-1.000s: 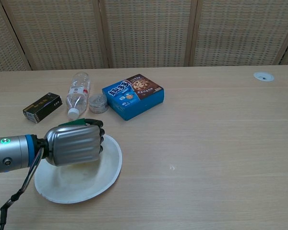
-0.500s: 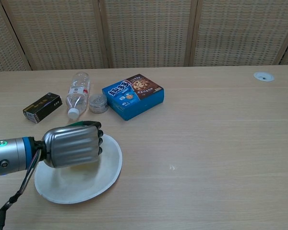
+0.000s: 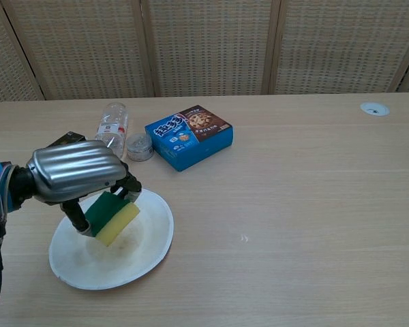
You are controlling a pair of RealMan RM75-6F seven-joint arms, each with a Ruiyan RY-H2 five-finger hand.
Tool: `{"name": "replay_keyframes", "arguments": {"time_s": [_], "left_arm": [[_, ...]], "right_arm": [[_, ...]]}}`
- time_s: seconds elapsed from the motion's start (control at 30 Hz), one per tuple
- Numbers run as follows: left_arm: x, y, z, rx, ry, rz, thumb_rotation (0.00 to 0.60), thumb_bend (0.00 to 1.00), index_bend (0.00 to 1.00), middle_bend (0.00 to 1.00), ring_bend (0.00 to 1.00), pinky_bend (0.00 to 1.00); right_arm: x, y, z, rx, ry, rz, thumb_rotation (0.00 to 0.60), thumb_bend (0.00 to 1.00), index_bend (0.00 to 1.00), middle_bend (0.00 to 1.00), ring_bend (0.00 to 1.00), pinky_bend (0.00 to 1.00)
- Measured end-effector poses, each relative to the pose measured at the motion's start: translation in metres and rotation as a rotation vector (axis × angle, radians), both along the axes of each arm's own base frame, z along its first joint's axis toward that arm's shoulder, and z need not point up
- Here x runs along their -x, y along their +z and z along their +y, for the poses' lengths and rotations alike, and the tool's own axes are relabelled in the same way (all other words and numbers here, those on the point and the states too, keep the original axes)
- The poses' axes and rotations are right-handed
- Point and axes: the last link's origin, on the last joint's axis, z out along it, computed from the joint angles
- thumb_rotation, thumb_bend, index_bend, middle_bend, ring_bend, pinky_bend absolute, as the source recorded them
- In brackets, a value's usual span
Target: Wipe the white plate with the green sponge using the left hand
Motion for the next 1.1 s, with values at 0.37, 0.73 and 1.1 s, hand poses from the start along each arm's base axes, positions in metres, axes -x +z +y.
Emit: {"name": "replay_keyframes", "arguments": {"time_s": [0.37,0.73,1.1], "left_arm": [[0.028,0.001,0.013,0.127,0.414,-0.322,0.6,0.19,0.73,0.65,0.48,0.55],[0.047,-0.029,0.021,0.138,0.54,-0.405,0.6,0.19,0.73,0.65,0.48,0.55],[0.053,-0.04,0.018,0.155,0.557,-0.431,0.6,0.19,0.73,0.65,0.48,0.55]], "right_arm": [[0.0,-0.002,0.0,-0.005,0.0,0.005,0.6,0.0,0.0,0.0,0.0,0.0],[0.001,-0.001,-0.001,-0.005,-0.005,0.004,0.6,0.0,0.0,0.0,0.0,0.0],[0.001,-0.001,-0.001,-0.005,-0.004,0.0,0.6,0.0,0.0,0.0,0.0,0.0]]}}
